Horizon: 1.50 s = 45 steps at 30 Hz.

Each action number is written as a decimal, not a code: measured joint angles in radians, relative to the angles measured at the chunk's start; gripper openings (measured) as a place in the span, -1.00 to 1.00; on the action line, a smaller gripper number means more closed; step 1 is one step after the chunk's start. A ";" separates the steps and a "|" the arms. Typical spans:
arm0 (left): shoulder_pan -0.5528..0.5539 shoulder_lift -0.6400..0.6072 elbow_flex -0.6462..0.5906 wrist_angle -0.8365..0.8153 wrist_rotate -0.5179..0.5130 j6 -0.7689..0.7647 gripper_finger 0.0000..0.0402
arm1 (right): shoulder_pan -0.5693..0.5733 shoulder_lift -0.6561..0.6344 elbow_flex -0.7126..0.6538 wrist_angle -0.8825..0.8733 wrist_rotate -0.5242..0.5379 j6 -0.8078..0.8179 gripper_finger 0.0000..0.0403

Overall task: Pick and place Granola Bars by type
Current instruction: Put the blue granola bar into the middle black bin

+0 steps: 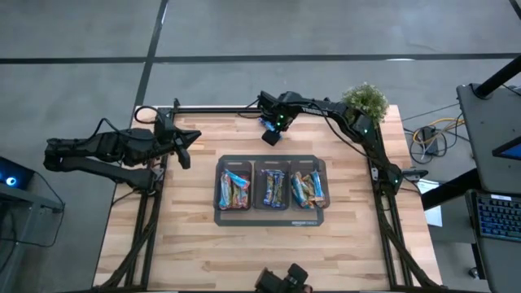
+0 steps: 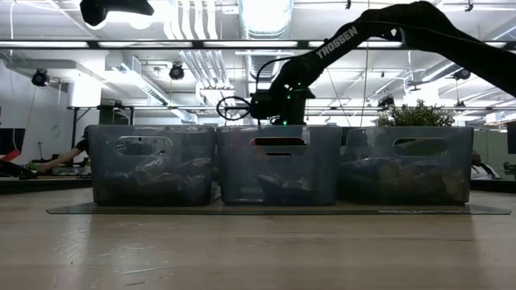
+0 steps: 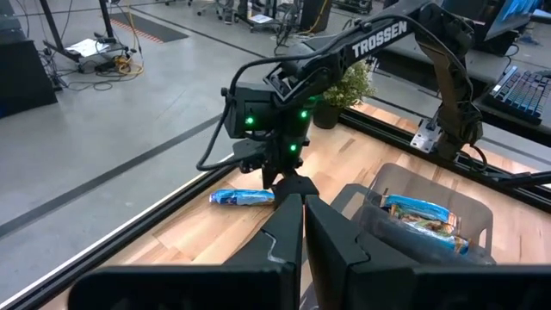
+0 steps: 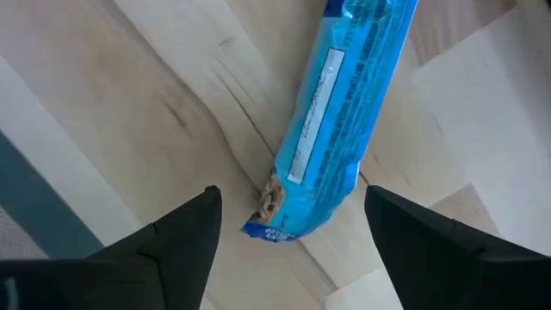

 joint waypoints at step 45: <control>0.000 0.000 0.000 0.000 0.000 -0.003 -1.00 | -0.018 0.000 -0.023 0.060 -0.011 0.057 -0.04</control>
